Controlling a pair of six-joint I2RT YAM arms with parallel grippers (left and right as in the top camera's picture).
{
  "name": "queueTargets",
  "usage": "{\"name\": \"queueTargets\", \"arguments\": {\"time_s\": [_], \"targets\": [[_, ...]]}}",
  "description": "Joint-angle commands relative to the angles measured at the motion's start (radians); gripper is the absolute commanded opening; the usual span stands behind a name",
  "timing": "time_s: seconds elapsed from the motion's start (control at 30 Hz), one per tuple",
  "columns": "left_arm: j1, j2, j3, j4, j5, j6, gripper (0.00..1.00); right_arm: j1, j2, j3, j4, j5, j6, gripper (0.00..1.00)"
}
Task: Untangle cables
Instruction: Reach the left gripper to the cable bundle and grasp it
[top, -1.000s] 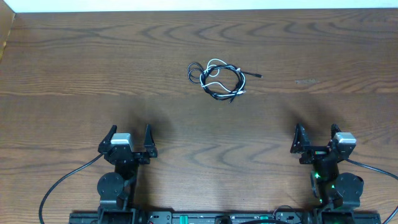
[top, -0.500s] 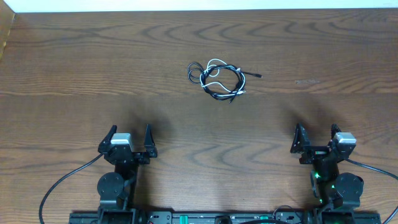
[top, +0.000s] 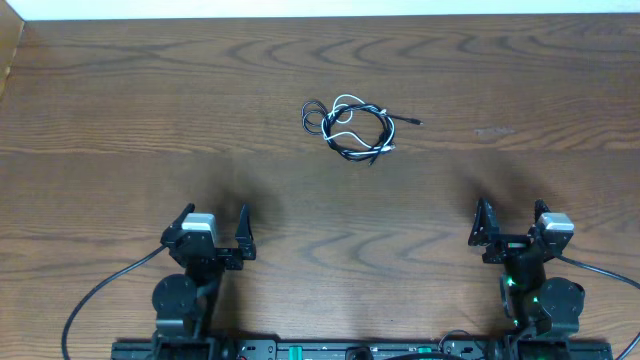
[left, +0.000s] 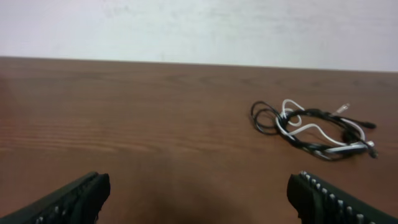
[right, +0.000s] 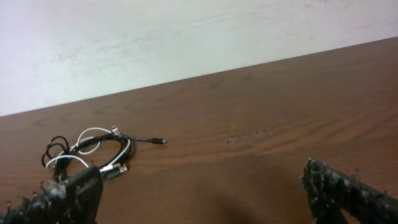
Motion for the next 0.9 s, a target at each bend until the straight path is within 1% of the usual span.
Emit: {"name": "queueTargets", "arguments": {"time_s": [0.0,0.07,0.17,0.37,0.47,0.57,0.73,0.8,0.87], "targets": [[0.004,0.076,0.127,-0.032,0.047,0.000,0.96,0.005,0.004,0.065,-0.032,-0.016,-0.030,0.99],[0.004,0.145,0.190,-0.054,0.083,0.000,0.96,0.005,0.021,0.108,-0.069,-0.017,-0.030,0.99],[0.004,0.275,0.294,-0.072,0.154,0.000,0.96,0.005,0.069,0.187,-0.117,-0.045,-0.068,0.99],[0.003,0.557,0.509,-0.109,0.360,-0.002,0.96,0.005,0.211,0.356,-0.195,-0.063,-0.082,0.99],[-0.005,0.698,0.635,-0.163,0.413,-0.032,0.96,0.005,0.288,0.433,-0.229,-0.083,-0.082,0.99],[-0.036,0.848,0.785,-0.241,0.435,-0.047,0.96,0.005,0.373,0.514,-0.274,-0.106,-0.083,0.99],[-0.119,1.093,1.058,-0.414,0.427,-0.046,0.96,0.005,0.512,0.636,-0.351,-0.155,-0.127,0.99],[-0.153,1.204,1.182,-0.505,0.396,-0.047,0.96,0.005,0.571,0.689,-0.395,-0.161,-0.129,0.99],[-0.178,1.326,1.315,-0.606,0.360,-0.050,0.96,0.005,0.636,0.744,-0.442,-0.188,-0.162,0.99]]}}
